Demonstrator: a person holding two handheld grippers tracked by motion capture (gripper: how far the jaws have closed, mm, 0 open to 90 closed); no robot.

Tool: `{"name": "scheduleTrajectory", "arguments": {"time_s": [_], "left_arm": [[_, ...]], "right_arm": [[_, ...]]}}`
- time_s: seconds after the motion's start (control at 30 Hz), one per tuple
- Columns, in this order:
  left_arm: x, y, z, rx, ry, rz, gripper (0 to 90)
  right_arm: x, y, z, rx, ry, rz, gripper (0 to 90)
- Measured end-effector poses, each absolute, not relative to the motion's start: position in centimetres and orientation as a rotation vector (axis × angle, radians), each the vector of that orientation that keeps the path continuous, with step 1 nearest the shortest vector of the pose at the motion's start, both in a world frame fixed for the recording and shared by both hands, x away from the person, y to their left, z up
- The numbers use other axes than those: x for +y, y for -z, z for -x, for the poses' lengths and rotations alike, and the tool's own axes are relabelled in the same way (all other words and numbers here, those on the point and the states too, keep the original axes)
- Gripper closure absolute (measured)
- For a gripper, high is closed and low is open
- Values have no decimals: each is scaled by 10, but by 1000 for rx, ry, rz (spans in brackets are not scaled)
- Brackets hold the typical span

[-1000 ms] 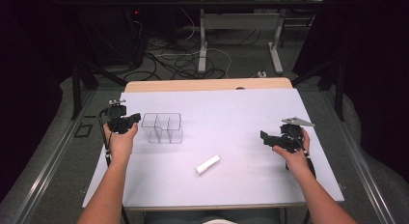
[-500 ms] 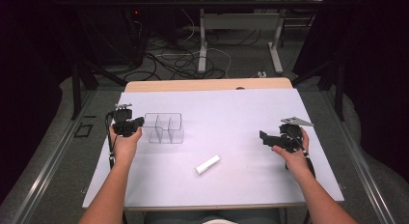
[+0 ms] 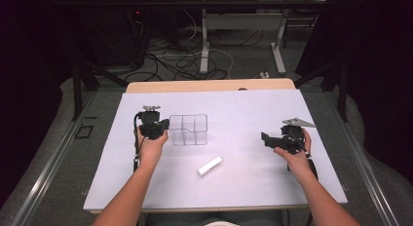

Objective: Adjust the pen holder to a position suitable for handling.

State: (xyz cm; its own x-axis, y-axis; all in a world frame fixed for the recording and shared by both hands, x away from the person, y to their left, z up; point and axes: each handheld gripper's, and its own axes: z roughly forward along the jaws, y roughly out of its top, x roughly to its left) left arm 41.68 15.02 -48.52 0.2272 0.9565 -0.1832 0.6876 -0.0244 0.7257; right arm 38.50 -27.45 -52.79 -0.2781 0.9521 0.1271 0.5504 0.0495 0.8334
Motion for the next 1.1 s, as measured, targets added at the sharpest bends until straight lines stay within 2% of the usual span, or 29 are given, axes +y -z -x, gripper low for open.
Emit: {"name": "scheduleTrajectory", "arguments": {"time_s": [0.37, 0.77, 0.93, 1.1], "left_arm": [[103, 486, -420, 1480, -412, -1788, 900], [90, 486, -422, 1454, -361, -1798, 900], [98, 483, -423, 1451, -369, -1789, 899], [112, 476, -421, 1439, -372, -1778, 870]], "right_arm": [[-276, 528, -385, 1862, -1141, -1521, 33], [-275, 528, -385, 1866, -1144, -1516, 36], [-278, 526, -383, 1864, -1140, -1498, 160], [-278, 526, -382, 1890, -1123, -1459, 186]]}}
